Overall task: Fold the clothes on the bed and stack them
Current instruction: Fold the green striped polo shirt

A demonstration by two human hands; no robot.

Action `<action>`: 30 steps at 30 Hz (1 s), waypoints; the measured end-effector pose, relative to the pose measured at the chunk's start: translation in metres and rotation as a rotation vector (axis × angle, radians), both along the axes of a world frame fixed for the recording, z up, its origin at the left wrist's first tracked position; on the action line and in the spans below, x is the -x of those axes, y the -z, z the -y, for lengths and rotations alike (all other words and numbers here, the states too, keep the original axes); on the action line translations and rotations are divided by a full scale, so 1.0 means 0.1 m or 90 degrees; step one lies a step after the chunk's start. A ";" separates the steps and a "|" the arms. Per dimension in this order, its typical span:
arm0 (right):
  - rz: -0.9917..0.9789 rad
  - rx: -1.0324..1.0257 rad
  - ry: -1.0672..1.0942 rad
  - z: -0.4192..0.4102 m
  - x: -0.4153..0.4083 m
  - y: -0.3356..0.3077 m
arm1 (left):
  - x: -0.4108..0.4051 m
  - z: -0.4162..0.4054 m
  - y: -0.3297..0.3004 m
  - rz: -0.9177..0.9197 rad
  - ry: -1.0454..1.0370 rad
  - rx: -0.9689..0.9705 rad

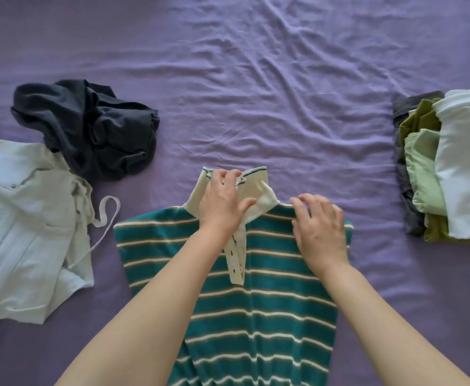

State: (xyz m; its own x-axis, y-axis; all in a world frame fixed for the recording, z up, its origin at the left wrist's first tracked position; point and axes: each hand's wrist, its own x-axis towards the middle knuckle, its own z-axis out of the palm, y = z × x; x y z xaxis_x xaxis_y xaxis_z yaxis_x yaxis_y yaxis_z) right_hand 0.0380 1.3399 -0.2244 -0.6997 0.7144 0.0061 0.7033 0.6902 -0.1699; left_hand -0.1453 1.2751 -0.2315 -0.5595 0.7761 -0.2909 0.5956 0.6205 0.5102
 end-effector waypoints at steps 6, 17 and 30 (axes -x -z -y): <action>-0.088 0.367 -0.027 0.76 0.25 -0.06 | -0.35 0.70 -0.11 0.046 -0.062 0.059; -0.096 0.380 0.113 1.28 0.09 0.13 | -0.81 1.15 0.06 0.091 -0.164 0.133; -0.126 0.430 0.260 1.31 0.18 0.17 | -0.84 1.17 0.03 0.173 -0.266 0.097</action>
State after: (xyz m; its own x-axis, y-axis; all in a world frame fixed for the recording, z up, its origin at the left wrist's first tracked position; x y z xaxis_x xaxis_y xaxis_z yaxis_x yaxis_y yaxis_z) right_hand 0.0197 1.2090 -0.2417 -0.4144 0.8066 -0.4214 0.7905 0.0896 -0.6058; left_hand -0.0617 1.1581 -0.2348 -0.7012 0.4403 -0.5608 0.1398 0.8562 0.4974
